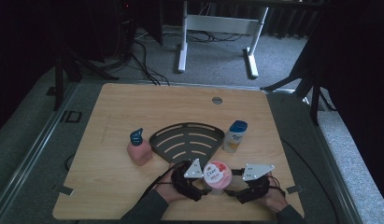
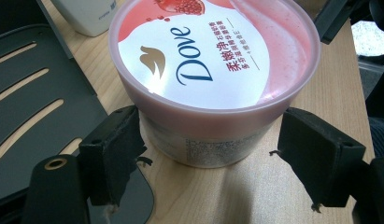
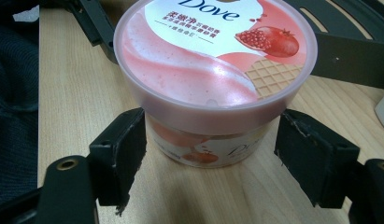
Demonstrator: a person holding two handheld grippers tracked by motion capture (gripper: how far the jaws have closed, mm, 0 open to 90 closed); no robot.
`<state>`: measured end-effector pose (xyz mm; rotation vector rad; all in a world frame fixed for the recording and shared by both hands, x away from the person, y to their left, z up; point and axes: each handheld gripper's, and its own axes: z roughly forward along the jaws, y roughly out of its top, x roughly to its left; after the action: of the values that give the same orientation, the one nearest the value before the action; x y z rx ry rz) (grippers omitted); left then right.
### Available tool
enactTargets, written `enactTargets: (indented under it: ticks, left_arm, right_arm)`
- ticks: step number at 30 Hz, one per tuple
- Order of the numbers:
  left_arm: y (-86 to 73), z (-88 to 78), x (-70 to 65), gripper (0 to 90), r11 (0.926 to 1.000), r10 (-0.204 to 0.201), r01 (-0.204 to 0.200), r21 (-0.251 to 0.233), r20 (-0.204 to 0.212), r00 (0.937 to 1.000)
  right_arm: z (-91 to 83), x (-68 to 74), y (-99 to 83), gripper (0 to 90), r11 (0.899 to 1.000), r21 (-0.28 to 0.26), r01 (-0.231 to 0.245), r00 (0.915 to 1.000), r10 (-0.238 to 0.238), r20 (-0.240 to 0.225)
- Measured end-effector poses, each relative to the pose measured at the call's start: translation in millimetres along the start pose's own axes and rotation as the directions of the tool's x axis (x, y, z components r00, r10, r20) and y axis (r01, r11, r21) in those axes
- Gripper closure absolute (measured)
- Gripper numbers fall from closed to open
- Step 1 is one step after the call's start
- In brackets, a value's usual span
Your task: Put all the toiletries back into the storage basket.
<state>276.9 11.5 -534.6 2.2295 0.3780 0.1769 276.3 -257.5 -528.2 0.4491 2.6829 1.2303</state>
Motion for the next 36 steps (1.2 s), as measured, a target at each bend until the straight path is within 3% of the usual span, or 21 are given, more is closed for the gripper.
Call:
enactTargets:
  ticks: [36]
  left_arm:
    - [1.8, -15.7, 7.6, 21.8, 1.0, -0.001, 0.0, -0.002, -0.042, 0.9991]
  right_arm:
    - [5.9, -2.8, 15.5, 24.8, 0.999, -0.027, 0.017, 0.9998, -0.017, 0.013]
